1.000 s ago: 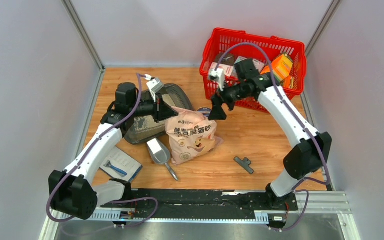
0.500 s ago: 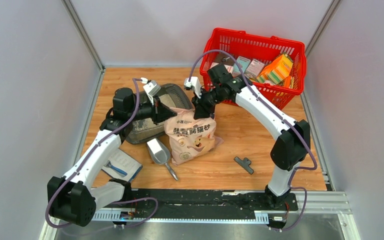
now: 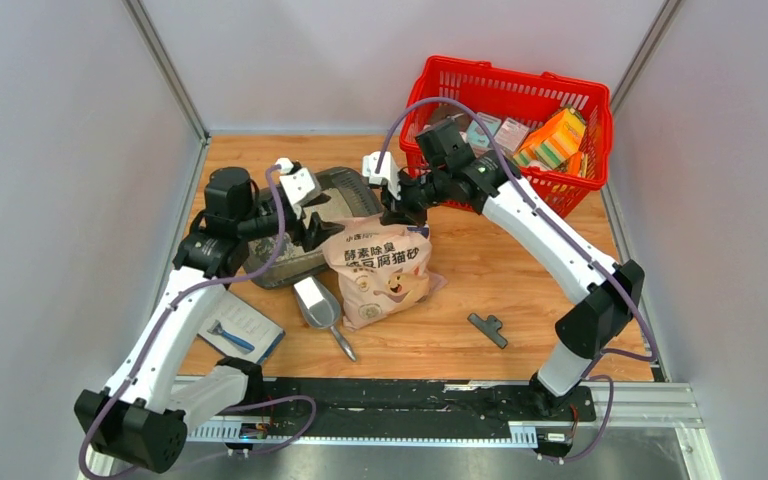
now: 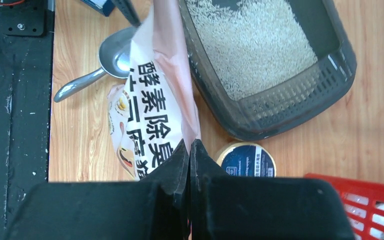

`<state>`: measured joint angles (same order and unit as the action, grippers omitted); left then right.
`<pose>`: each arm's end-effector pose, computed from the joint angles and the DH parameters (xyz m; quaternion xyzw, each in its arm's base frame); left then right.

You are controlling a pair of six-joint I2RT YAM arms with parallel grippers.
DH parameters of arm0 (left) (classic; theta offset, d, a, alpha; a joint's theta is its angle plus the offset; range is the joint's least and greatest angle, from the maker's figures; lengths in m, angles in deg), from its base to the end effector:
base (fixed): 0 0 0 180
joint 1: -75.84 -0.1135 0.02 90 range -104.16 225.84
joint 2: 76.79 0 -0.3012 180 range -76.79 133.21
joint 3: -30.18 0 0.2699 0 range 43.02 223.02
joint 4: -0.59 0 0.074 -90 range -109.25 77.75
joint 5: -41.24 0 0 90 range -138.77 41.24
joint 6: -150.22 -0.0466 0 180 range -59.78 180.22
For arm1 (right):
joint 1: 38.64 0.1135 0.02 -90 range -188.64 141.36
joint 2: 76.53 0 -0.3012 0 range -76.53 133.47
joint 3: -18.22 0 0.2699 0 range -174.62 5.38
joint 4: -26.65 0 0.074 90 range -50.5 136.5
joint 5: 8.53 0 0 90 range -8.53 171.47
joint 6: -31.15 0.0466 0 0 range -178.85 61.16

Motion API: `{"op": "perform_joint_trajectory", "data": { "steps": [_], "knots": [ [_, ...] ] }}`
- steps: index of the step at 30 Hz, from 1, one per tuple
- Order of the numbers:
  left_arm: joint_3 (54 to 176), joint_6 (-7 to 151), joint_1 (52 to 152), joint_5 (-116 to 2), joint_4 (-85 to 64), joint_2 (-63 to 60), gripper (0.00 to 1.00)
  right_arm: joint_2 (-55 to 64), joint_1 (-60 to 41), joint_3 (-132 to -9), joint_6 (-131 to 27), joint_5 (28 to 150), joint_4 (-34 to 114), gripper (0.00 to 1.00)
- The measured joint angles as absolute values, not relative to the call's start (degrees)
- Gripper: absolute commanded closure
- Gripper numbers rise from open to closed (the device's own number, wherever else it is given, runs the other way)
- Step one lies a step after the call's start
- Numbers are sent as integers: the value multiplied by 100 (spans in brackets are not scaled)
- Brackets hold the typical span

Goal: Fill the litter box with clean litter

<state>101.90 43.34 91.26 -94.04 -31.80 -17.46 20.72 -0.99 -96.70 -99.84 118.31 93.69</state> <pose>0.2132 -0.0932 0.3940 0.4224 0.6648 -0.3086 0.5334 0.2899 0.2589 0.4098 -0.6487 0.6188 0.2866 0.3379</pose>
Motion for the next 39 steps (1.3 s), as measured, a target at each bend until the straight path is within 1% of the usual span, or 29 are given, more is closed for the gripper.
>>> {"op": "perform_joint_trajectory", "data": {
  "steps": [4, 9, 13, 17, 20, 22, 23, 25, 26, 28, 29, 30, 31, 32, 33, 34, 36, 39],
  "knots": [
    [10550, 3311, 9340, -9253, -3368, -1925, 27, 1910, 28, -9714, -10080, 11794, 9376, 100],
    [11020, 2262, 9832, -9172, -3840, -1665, 27, 1889, 32, -9775, -10060, 11744, 9384, 100],
    [11081, 1960, 10127, -9166, -4175, -1364, 27, 1889, 30, -9810, -9927, 11687, 9367, 100],
    [11079, 1934, 10328, -9037, -4334, -1198, 32, 1886, 30, -9830, -9726, 11669, 9330, 100],
    [11046, 1973, 10378, -8856, -4269, -1173, 41, 1886, 30, -9863, -9610, 11694, 9317, 100],
    [11005, 2026, 10389, -8698, -4177, -1156, 46, 1882, 30, -9885, -9555, 11735, 9314, 100],
    [10994, 2034, 10389, -8637, -4142, -1136, 54, 1873, 30, -9887, -9540, 11755, 9319, 100],
    [10981, 2052, 10389, -8567, -4113, -1086, 61, 1851, 30, -9887, -9514, 11757, 9323, 100],
    [10981, 2078, 10389, -8558, -4118, -1049, 70, 1841, 30, -9887, -9507, 11757, 9325, 100],
    [10979, 2142, 10394, -8576, -4122, -961, 84, 1806, 30, -9872, -9503, 11753, 9334, 98],
    [10981, 2170, 10394, -8593, -4118, -931, 98, 1777, 28, -9848, -9503, 11737, 9339, 94],
    [10981, 2203, 10394, -8639, -4105, -909, 100, 1753, 21, -9823, -9485, 11729, 9345, 87],
    [10981, 2253, 10394, -8683, -4116, -898, 100, 1718, 14, -9793, -9453, 11722, 9334, 72],
    [10981, 2277, 10394, -8718, -4129, -885, 100, 1672, -3, -9771, -9374, 11696, 9297, 62],
    [10981, 2301, 10394, -8729, -4131, -883, 100, 1609, -55, -9762, -9223, 11674, 9227, 41],
    [10979, 2334, 10394, -8731, -4133, -881, 100, 1552, -84, -9762, -9037, 11650, 9175, 32],
    [10941, 2434, 10394, -8729, -4085, -900, 100, 1395, -272, -9727, -8624, 11645, 9022, 20],
    [10638, 2644, 10391, -8713, -3773, -1121, 100, 1010, -912, -9509, -7837, 11584, 8718, 14]
  ]
}}
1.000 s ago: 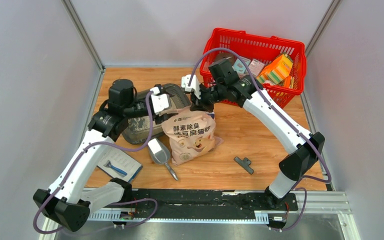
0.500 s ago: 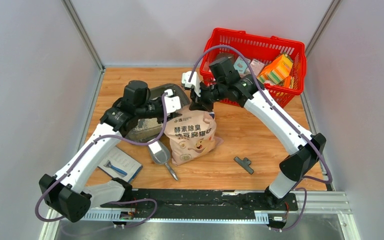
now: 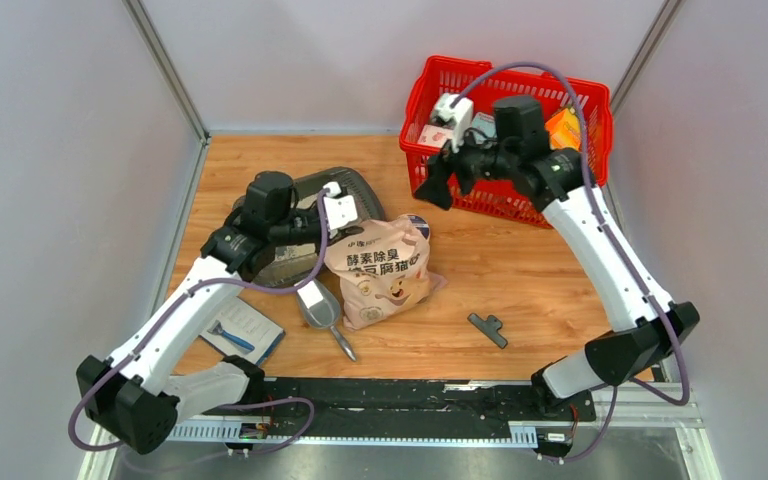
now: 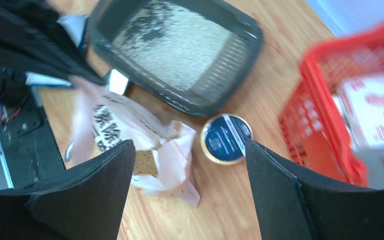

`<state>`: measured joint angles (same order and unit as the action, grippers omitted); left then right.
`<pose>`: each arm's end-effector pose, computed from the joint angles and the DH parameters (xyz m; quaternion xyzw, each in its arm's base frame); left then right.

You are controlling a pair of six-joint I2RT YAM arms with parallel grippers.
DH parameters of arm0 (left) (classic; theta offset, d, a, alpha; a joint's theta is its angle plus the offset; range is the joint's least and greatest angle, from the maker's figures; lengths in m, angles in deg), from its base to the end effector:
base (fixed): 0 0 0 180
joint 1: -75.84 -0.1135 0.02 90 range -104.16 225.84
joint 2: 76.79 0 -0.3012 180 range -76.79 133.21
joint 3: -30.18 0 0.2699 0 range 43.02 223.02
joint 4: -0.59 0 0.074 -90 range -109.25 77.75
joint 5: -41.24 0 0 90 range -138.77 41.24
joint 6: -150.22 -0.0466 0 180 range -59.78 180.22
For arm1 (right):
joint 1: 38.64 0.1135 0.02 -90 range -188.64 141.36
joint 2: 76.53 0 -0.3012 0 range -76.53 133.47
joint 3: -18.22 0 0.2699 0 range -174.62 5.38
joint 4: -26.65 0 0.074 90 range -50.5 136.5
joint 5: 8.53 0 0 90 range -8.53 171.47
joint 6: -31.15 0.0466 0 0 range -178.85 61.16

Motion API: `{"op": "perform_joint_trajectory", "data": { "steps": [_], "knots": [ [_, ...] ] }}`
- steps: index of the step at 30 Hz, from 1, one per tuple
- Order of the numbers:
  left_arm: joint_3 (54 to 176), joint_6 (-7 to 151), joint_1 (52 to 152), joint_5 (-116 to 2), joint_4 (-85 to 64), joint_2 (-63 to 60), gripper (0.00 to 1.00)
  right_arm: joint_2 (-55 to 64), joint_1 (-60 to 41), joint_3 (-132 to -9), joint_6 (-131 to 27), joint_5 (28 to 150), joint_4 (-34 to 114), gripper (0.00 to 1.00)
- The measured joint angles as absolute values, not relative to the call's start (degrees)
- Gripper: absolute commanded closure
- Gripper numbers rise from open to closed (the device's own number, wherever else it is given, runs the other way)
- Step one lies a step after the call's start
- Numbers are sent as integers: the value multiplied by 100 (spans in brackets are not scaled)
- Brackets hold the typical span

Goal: Fill the litter box with clean litter

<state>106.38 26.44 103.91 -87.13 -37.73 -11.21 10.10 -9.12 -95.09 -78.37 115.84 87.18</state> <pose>0.2146 -0.1472 0.3861 0.5612 0.6060 -0.2566 0.5020 0.2802 0.1889 0.4727 -0.4763 0.7092 0.2989 0.4252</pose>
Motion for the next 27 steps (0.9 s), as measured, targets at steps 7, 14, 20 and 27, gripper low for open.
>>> {"op": "perform_joint_trajectory", "data": {
  "steps": [7, 14, 20, 27],
  "knots": [
    [9739, 3219, 10431, -8602, -2970, -2111, 100, 901, -1332, -9181, -7055, 11084, 8890, 9],
    [9582, 3654, 10466, -8565, -2645, -2175, 100, 1327, -1100, -8936, -6780, 10778, 9358, 4],
    [9523, 3818, 10477, -8528, -2511, -2188, 100, 1353, -849, -8864, -6585, 10312, 9618, 2],
    [9435, 3912, 10509, -8477, -2374, -2234, 100, 1517, -600, -8818, -6229, 10004, 9708, 0]
  ]
}}
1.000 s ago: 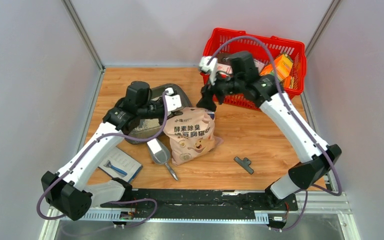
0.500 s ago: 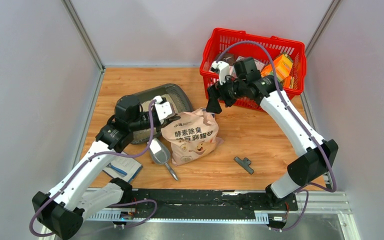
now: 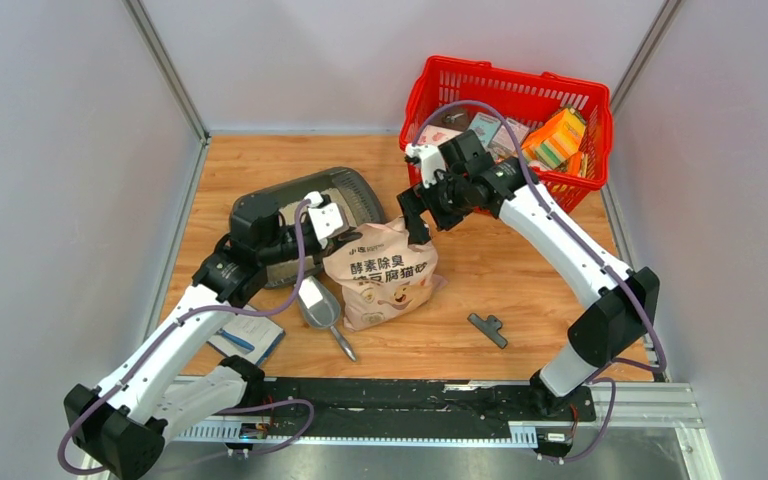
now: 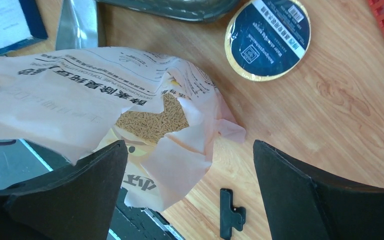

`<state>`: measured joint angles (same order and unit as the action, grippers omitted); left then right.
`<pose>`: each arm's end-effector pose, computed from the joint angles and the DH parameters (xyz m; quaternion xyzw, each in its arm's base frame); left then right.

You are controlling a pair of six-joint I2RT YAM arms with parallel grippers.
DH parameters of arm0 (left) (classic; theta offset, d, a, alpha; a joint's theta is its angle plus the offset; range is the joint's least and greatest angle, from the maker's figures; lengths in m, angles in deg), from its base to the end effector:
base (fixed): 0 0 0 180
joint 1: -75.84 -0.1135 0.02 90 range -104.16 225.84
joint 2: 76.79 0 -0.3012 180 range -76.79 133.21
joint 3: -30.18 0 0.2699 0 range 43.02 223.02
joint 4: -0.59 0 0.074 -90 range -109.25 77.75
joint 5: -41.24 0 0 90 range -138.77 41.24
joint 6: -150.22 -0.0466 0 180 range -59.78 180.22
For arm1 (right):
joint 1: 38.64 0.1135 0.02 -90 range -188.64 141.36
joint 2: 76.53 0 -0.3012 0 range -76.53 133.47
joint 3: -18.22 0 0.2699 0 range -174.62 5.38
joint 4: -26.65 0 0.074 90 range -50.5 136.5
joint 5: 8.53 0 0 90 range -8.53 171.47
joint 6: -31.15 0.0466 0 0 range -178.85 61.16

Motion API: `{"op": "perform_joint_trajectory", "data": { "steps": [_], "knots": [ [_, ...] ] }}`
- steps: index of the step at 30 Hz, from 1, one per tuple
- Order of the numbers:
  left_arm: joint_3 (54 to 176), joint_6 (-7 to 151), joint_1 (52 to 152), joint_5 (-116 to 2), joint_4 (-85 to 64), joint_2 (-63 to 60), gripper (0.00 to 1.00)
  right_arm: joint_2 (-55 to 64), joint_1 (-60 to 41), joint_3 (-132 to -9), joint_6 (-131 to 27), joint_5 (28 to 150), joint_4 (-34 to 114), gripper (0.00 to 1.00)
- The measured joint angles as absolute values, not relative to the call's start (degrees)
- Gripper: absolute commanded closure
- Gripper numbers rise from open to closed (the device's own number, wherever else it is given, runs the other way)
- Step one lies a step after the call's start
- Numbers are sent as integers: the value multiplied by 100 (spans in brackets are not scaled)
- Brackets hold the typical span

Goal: Fill the litter box with clean litter

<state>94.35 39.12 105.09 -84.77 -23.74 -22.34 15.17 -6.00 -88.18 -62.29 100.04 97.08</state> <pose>0.1777 -0.1309 0.3760 0.4912 0.6006 -0.2853 0.5627 0.2922 0.2048 0.3854 -0.3373 0.8820 0.2225 0.2425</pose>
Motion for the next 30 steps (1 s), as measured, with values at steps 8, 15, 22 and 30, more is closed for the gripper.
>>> {"op": "perform_joint_trajectory", "data": {
  "steps": [8, 15, 22, 30],
  "knots": [
    [9313, 3953, 10516, -8445, -2304, -2358, 100, 1624, -213, -8475, -5840, 9029, 9749, 0],
    [9289, 3958, 10540, -8425, -2262, -2402, 100, 1659, -254, -8438, -5901, 7820, 9784, 0],
    [9289, 3949, 10549, -8447, -2269, -2439, 100, 1506, -580, -8363, -6069, 7539, 9811, 5],
    [9289, 3953, 10608, -8464, -2247, -2406, 100, 1338, -735, -8387, -6113, 8557, 9835, 21]
  ]
}}
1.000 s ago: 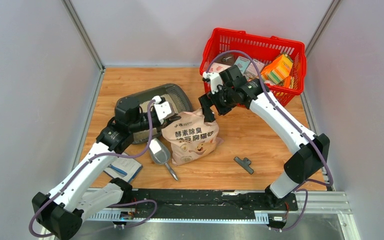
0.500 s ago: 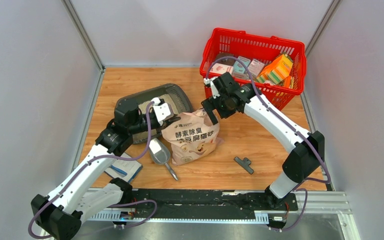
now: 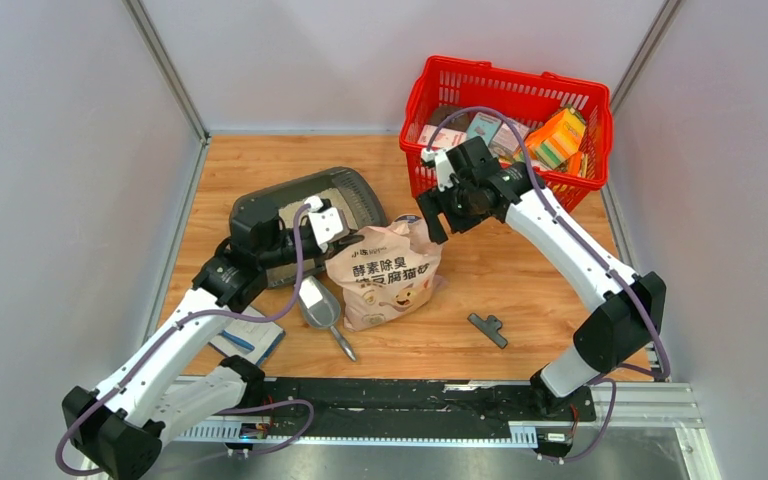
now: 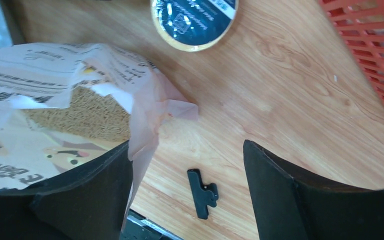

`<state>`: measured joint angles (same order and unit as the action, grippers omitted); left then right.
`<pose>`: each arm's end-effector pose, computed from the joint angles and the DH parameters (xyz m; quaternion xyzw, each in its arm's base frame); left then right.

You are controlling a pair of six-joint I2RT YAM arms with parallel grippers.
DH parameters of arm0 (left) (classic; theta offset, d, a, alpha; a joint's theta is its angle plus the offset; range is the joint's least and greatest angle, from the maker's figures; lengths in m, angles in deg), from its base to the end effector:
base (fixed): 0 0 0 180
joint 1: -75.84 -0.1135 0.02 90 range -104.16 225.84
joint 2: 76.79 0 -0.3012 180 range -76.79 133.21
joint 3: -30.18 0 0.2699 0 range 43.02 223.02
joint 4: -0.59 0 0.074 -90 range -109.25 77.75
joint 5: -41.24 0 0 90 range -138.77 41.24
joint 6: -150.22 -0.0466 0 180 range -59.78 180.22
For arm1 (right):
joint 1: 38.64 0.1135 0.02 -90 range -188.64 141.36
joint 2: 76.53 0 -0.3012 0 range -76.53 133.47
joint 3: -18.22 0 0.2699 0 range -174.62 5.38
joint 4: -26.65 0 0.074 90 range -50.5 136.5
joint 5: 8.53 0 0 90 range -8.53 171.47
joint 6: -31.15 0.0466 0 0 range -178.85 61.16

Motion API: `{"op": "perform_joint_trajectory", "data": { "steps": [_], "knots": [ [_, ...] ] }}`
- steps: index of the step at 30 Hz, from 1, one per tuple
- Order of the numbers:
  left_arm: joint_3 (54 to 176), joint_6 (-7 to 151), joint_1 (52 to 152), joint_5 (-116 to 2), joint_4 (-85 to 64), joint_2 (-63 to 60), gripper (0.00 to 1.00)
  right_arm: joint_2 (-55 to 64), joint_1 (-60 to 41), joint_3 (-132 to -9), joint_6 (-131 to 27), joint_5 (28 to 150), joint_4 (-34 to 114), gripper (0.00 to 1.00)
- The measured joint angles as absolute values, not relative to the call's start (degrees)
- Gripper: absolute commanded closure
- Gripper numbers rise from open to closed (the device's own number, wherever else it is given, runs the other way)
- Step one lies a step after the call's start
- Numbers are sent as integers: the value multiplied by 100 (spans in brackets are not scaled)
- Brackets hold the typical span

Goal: Fill the litter box with clean litter

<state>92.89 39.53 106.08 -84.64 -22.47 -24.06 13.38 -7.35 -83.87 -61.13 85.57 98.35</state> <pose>0.1696 -0.1305 0.3747 0.4933 0.5902 -0.2896 0.5696 0.2926 0.1818 0.3678 -0.2874 0.9204 0.0992 0.2457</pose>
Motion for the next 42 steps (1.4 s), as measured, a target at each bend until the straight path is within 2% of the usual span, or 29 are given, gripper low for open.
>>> {"op": "perform_joint_trajectory", "data": {
  "steps": [6, 8, 11, 12, 13, 14, 16, 17, 27, 35, 36, 37, 38, 41, 42],
  "knots": [
    [9335, 3947, 10680, -8466, -2098, -2212, 100, 1379, -567, -8392, -6152, 8872, 9883, 35],
    [9363, 3934, 10689, -8466, -2096, -2168, 100, 1425, -549, -8390, -6148, 8918, 9892, 36],
    [9407, 3925, 10691, -8464, -2107, -2133, 100, 1443, -552, -8379, -6115, 9040, 9924, 52],
    [9409, 3923, 10691, -8464, -2107, -2129, 100, 1443, -552, -8379, -6126, 9079, 9926, 64],
    [9409, 3919, 10691, -8464, -2107, -2129, 100, 1443, -552, -8379, -6106, 9125, 9929, 71],
    [9409, 3912, 10691, -8462, -2105, -2129, 100, 1443, -552, -8379, -6106, 9158, 9931, 83],
    [9409, 3908, 10691, -8462, -2105, -2129, 100, 1443, -552, -8379, -6060, 9219, 9944, 100],
    [9409, 3892, 10691, -8451, -2105, -2129, 100, 1443, -552, -8379, -6047, 9228, 9957, 100],
    [9582, 3427, 10715, -8119, -1906, -1794, 100, 1458, -657, -8628, -6137, 8734, 10014, 100],
    [9709, 3435, 10785, -8362, -1663, -1532, 100, 1458, -882, -8693, -6021, 8059, 9852, 100],
    [9709, 3435, 10785, -8379, -1659, -1530, 100, 1458, -882, -8693, -6001, 8050, 9857, 96],
    [9709, 3433, 10785, -8397, -1655, -1525, 100, 1458, -882, -8693, -5977, 8048, 9859, 84],
    [9709, 3431, 10785, -8410, -1652, -1523, 100, 1458, -884, -8693, -5966, 8070, 9859, 57],
    [9755, 3394, 10778, -8427, -1692, -1479, 100, 1458, -917, -8693, -5923, 8223, 9811, 27],
    [9798, 3379, 10774, -8429, -1731, -1449, 100, 1458, -928, -8693, -5934, 8336, 9791, 23]
  ]
}}
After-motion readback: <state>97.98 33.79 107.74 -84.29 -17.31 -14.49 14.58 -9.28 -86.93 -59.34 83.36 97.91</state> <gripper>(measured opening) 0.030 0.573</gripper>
